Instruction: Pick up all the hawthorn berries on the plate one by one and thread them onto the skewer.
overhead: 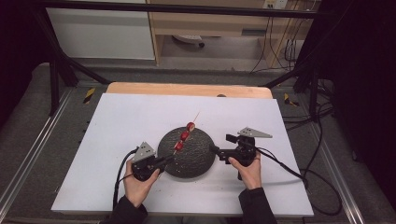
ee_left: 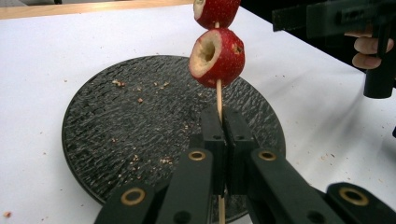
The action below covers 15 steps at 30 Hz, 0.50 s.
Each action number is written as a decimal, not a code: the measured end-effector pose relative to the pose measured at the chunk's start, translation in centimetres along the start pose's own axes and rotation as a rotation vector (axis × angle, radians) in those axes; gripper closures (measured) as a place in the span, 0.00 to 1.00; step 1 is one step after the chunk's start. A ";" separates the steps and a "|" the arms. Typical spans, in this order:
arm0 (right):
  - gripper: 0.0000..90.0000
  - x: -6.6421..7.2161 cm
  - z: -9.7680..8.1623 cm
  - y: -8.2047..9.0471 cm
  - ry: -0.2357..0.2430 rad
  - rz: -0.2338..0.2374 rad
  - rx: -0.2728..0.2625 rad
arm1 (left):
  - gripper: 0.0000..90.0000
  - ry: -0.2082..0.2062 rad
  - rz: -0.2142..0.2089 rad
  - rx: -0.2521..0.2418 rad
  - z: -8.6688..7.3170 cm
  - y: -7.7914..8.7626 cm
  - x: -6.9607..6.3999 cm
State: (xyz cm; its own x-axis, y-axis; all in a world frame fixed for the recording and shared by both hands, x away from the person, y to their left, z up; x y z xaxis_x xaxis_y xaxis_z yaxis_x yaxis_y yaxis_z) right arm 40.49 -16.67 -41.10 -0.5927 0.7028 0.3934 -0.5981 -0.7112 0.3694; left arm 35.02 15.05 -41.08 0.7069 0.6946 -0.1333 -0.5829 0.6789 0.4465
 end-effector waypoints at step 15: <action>0.01 -2.3 -3.0 1.9 0.100 -0.052 0.182 | 0.98 -0.038 -0.001 0.081 1.4 0.9 1.1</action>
State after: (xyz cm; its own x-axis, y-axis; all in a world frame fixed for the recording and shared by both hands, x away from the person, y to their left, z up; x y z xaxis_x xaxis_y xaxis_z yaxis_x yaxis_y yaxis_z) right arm 39.11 -19.60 -43.88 -0.6195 0.7304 0.2876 -0.5277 -0.6587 0.5363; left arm 35.81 16.08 -39.63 0.7230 0.6835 -0.1003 -0.5492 0.6568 0.5167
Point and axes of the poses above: each handheld gripper's, and its own axes: y roughly backward along the jaws, z roughly out of its top, x roughly to its left, the point moved 1 cm from there along -y, roughly forward along the jaws, and after that the axes turned 3 degrees about -y, right-handed, at the moved point
